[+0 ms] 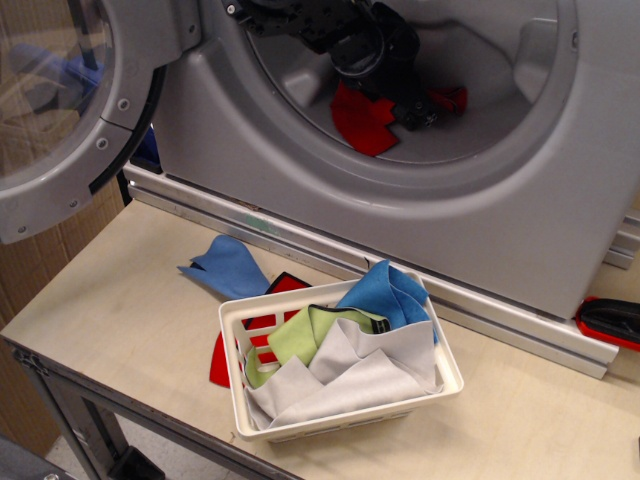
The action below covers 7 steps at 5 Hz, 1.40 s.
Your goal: Take clothes out of laundry machine
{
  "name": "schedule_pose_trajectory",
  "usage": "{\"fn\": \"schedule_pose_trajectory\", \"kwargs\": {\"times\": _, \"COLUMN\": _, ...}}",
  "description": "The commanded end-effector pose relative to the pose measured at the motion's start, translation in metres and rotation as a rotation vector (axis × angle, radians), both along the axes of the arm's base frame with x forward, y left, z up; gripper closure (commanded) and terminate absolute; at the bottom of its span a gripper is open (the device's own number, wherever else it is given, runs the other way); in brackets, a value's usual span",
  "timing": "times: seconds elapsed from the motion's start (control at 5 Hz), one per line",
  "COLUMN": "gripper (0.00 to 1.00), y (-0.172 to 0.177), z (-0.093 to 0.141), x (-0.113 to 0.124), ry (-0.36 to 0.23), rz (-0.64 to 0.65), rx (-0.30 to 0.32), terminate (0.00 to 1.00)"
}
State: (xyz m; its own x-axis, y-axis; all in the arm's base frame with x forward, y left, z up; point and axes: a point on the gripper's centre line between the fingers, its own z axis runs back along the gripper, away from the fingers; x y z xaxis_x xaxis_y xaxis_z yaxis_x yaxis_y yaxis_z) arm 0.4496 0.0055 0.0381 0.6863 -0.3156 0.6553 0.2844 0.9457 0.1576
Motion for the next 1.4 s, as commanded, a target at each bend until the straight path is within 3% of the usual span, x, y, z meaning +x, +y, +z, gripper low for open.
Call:
{"fn": "schedule_pose_trajectory", "kwargs": {"times": 0.0, "gripper": 1.0, "y": 0.001, "z": 0.011, "x": 0.0, "ry": 0.02, "rz": 0.023, "rx": -0.004, "terminate": 0.0}}
{"fn": "schedule_pose_trajectory", "kwargs": {"times": 0.2, "gripper": 1.0, "y": -0.001, "z": 0.019, "x": -0.013, "ry": 0.045, "rz": 0.047, "rx": -0.003, "terminate": 0.0}}
{"fn": "schedule_pose_trajectory", "kwargs": {"times": 0.4, "gripper": 1.0, "y": -0.008, "z": 0.031, "x": -0.043, "ry": 0.136, "rz": 0.116, "rx": 0.006, "terminate": 0.0}}
{"fn": "schedule_pose_trajectory", "kwargs": {"times": 0.8, "gripper": 1.0, "y": -0.042, "z": 0.019, "x": -0.115, "ry": 0.307, "rz": 0.149, "rx": -0.028, "terminate": 0.0}}
{"fn": "schedule_pose_trajectory", "kwargs": {"times": 1.2, "gripper": 1.0, "y": -0.086, "z": 0.006, "x": -0.159, "ry": 0.445, "rz": 0.118, "rx": -0.046, "terminate": 0.0}}
